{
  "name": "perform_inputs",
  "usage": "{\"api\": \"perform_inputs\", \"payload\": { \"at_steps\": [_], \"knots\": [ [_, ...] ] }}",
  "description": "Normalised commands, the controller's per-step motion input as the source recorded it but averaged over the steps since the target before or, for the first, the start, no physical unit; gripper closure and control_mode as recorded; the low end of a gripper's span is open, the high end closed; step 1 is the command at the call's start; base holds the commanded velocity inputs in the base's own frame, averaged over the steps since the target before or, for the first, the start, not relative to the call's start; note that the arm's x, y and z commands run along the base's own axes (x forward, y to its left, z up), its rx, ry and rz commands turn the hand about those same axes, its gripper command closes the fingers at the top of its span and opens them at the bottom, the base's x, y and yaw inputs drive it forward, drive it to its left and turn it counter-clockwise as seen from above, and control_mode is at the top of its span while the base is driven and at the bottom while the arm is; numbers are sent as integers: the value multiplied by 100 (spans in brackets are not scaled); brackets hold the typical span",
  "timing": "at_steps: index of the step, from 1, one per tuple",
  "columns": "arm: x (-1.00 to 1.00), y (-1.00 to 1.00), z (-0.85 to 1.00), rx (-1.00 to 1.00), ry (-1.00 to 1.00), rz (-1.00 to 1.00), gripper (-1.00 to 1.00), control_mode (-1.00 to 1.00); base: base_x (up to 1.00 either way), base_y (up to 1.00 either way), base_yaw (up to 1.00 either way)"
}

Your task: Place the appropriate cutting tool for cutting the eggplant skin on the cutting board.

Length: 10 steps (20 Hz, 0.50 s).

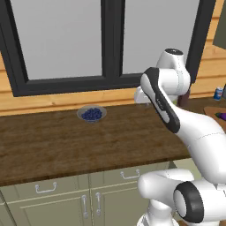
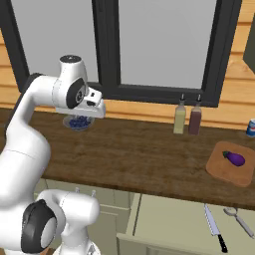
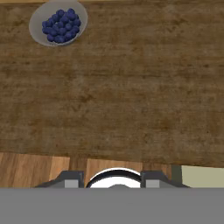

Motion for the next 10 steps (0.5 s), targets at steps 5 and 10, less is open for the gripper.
{"api": "perform_inputs", "payload": {
  "at_steps": [5,10],
  "knots": [
    [-18,3,0,0,-1,0,-100,-100,0,0,0],
    [-67,-42,-24,-8,-13,0,-100,-100,0,0,0]
  ]
}}
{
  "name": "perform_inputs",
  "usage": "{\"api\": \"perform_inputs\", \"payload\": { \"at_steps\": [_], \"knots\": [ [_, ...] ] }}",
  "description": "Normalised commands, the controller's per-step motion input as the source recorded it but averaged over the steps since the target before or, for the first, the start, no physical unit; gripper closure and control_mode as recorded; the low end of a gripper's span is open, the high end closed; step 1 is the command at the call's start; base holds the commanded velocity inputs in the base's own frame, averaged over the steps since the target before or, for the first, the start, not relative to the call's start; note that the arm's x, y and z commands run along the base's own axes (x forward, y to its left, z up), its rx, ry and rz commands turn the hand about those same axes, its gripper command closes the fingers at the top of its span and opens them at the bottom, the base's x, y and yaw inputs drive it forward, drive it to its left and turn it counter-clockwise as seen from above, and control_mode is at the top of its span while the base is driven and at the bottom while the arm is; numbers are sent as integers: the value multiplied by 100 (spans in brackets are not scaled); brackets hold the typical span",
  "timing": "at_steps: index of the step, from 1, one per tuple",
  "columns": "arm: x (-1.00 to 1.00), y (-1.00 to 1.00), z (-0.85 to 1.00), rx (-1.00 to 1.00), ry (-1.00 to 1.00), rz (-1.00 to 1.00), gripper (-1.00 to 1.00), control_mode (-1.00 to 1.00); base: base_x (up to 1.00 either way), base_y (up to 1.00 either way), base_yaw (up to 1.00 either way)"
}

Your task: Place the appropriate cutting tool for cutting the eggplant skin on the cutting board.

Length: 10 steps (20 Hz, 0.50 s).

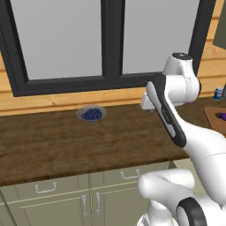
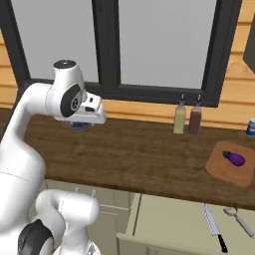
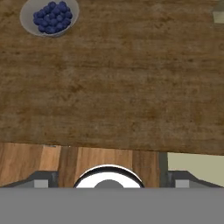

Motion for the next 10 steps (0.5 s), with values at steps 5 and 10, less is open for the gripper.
{"api": "perform_inputs", "payload": {
  "at_steps": [5,10],
  "knots": [
    [-63,-100,0,0,1,0,-100,-100,0,0,0],
    [-55,-100,0,0,13,0,-100,-100,0,0,0]
  ]
}}
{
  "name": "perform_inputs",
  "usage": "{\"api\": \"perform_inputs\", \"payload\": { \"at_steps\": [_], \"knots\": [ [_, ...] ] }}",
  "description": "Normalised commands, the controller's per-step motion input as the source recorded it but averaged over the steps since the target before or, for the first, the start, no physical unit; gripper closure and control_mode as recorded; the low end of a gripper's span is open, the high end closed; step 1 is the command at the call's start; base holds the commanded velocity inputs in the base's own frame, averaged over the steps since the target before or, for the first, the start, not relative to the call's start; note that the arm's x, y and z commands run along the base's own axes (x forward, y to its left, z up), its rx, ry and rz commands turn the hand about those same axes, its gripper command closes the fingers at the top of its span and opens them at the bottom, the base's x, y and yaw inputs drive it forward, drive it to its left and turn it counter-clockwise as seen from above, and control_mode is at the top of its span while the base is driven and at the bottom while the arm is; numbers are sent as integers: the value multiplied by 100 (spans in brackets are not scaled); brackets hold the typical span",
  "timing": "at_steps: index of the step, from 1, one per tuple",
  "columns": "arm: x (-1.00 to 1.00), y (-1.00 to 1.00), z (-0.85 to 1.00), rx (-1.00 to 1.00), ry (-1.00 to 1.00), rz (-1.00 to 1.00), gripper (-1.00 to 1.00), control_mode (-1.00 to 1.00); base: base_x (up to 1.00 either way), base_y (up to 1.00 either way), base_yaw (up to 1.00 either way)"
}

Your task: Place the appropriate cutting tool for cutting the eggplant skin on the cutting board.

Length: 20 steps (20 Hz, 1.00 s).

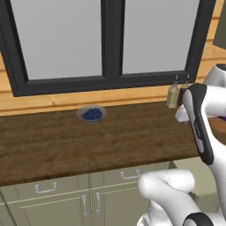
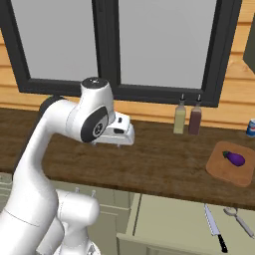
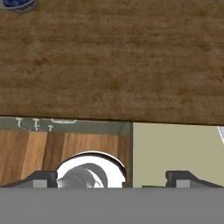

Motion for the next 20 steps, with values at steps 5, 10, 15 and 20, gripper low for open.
{"api": "perform_inputs", "payload": {
  "at_steps": [5,10,15,20],
  "knots": [
    [-44,-100,-1,11,16,0,-100,-100,0,0,0],
    [-36,-100,-20,11,15,0,-100,-100,0,0,0],
    [-40,-100,-39,9,13,0,-100,-100,0,0,0],
    [-54,-100,-42,6,7,0,-100,-100,0,0,0]
  ]
}}
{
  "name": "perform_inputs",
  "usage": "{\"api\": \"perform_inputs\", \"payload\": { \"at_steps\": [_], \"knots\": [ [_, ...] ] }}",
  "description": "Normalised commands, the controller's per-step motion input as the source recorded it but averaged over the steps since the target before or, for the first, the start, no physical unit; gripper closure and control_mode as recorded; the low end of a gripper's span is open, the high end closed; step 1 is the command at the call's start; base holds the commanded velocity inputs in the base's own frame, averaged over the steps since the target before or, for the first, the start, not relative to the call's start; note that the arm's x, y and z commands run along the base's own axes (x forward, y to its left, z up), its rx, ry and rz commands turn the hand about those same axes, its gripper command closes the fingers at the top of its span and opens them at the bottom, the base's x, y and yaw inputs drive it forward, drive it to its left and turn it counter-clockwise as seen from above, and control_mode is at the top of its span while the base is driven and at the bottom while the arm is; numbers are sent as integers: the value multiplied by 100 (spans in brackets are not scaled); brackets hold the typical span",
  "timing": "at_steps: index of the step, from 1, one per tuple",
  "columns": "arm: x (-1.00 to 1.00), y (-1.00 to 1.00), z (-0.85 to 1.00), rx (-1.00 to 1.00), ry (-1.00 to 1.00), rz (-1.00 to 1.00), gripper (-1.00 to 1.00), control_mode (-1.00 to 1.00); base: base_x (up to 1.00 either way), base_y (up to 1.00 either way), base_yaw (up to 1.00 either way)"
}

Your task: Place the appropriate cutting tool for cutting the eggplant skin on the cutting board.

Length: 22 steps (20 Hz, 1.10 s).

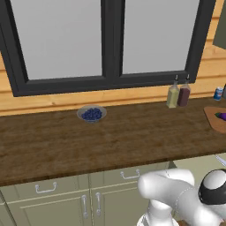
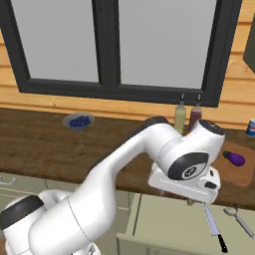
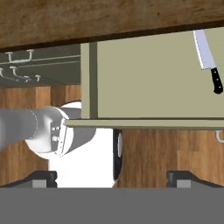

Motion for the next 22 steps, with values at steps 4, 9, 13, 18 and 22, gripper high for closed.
{"api": "perform_inputs", "payload": {
  "at_steps": [4,9,13,18,22],
  "knots": [
    [-58,-99,-13,4,6,0,-100,-100,0,0,0],
    [-54,-86,-10,6,6,0,-100,-100,0,0,0],
    [0,-67,-37,0,11,0,-100,-100,0,0,0],
    [69,-45,-76,0,8,1,-100,-100,0,0,0],
    [74,-7,-100,0,4,2,-100,-100,0,0,0]
  ]
}}
